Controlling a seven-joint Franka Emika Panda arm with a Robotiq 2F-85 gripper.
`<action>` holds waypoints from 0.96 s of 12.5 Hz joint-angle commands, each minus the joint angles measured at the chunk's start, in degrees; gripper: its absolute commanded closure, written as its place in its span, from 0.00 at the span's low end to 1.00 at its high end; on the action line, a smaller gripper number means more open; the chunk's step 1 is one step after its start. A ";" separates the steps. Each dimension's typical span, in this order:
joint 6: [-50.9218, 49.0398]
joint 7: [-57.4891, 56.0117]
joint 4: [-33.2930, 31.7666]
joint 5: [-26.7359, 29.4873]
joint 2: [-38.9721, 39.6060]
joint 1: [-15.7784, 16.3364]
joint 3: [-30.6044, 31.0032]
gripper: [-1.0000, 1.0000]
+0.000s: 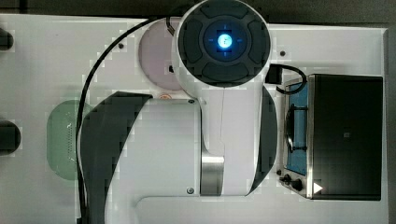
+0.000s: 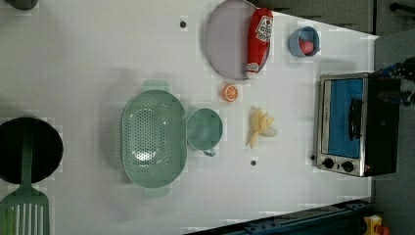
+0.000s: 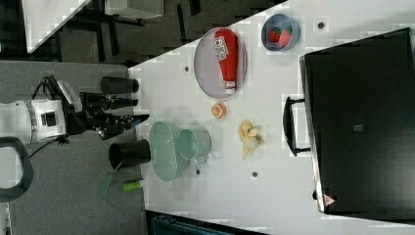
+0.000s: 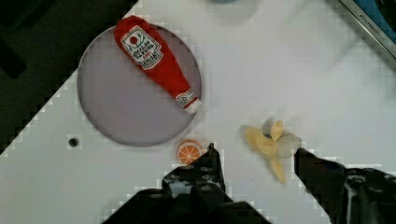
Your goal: Pick Banana and place it in mug.
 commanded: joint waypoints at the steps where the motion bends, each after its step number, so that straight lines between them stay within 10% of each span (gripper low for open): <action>1: -4.41 -0.44 -13.15 -0.31 -13.87 -0.13 -4.44 0.22; 3: -4.37 -0.44 -13.66 -0.31 -13.82 -0.11 -4.40 0.00; 12: 11.76 -17.48 -23.82 -0.31 -4.71 0.20 -4.14 0.00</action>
